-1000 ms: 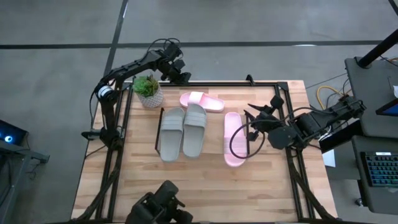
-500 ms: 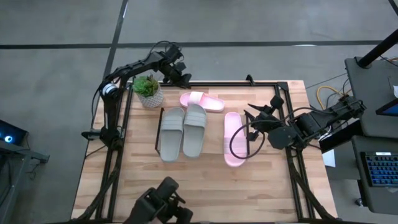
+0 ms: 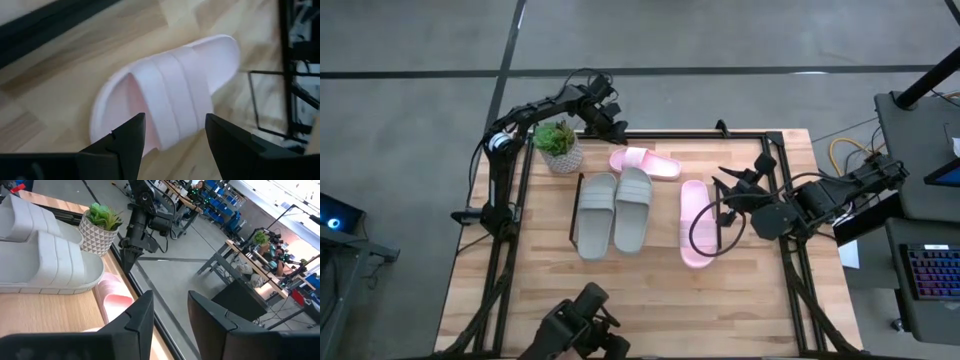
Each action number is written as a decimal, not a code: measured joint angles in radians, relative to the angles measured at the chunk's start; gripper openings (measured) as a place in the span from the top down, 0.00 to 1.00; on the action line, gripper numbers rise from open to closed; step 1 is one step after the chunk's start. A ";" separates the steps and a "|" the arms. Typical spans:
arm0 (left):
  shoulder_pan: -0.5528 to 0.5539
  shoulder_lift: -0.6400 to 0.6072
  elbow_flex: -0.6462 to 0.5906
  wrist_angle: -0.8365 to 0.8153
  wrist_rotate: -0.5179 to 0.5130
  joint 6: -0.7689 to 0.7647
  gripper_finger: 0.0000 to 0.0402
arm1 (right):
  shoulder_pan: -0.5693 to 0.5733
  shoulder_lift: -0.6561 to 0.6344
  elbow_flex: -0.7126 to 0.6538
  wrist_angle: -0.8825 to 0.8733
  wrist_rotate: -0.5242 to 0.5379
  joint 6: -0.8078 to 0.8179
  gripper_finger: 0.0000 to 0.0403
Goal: Pick and place slides into the shelf
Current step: Put the pink slide on the shelf
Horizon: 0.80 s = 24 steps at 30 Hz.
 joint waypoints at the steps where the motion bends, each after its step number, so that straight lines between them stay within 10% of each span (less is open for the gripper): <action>1: 0.000 0.000 0.000 0.001 0.011 0.006 0.52 | 0.000 0.000 0.001 0.000 0.000 -0.001 0.73; 24: -0.002 0.040 -0.039 0.070 -0.050 -0.055 0.52 | 0.000 0.000 0.009 0.005 0.003 0.011 0.72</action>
